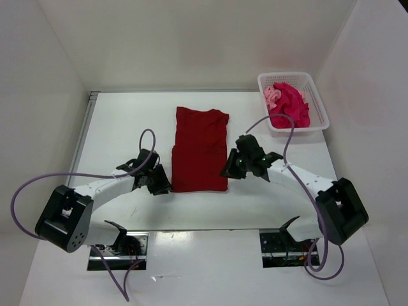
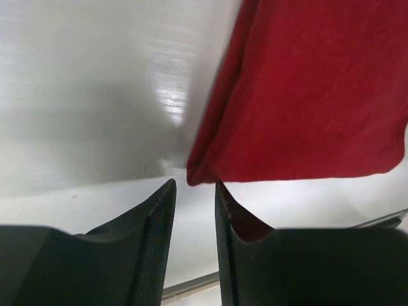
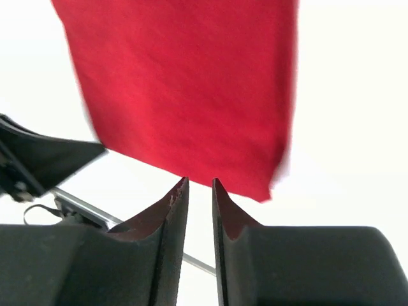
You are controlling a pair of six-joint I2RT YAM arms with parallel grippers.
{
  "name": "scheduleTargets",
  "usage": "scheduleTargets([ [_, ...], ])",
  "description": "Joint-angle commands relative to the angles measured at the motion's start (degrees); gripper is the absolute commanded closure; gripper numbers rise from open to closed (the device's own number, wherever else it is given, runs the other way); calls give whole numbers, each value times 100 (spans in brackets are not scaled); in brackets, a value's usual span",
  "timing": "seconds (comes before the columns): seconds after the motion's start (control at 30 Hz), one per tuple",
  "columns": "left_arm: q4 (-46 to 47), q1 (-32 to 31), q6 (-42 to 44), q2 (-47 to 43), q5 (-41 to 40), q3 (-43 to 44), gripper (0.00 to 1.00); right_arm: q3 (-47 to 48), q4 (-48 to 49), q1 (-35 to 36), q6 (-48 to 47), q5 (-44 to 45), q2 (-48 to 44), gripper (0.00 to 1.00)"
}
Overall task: Fold and stack the t-shirts
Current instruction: Grab one side of the 2/3 rectangular tshirt with both arms
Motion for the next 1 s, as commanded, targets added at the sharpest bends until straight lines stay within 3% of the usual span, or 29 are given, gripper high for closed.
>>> scheduleTargets([
  [0.0,247,35,10,140,105,-40,62,-599,187,-19,359,148,-260,73],
  [0.17,247,35,11,263,52,13,65,-907,195,-19,413,148,-199,50],
  [0.37,362,35,11,386,158,13,71,-1118,556,-19,413,-63,55,46],
  [0.6,423,35,11,386,105,13,81,-1119,890,-19,413,-327,442,63],
  [0.77,529,35,-42,386,105,13,98,-1066,1013,-19,351,-327,601,90],
  [0.87,371,35,19,333,105,65,100,-1066,935,-19,351,-275,531,100],
  [0.97,82,35,72,105,-44,118,100,-1189,742,94,429,-274,241,100],
])
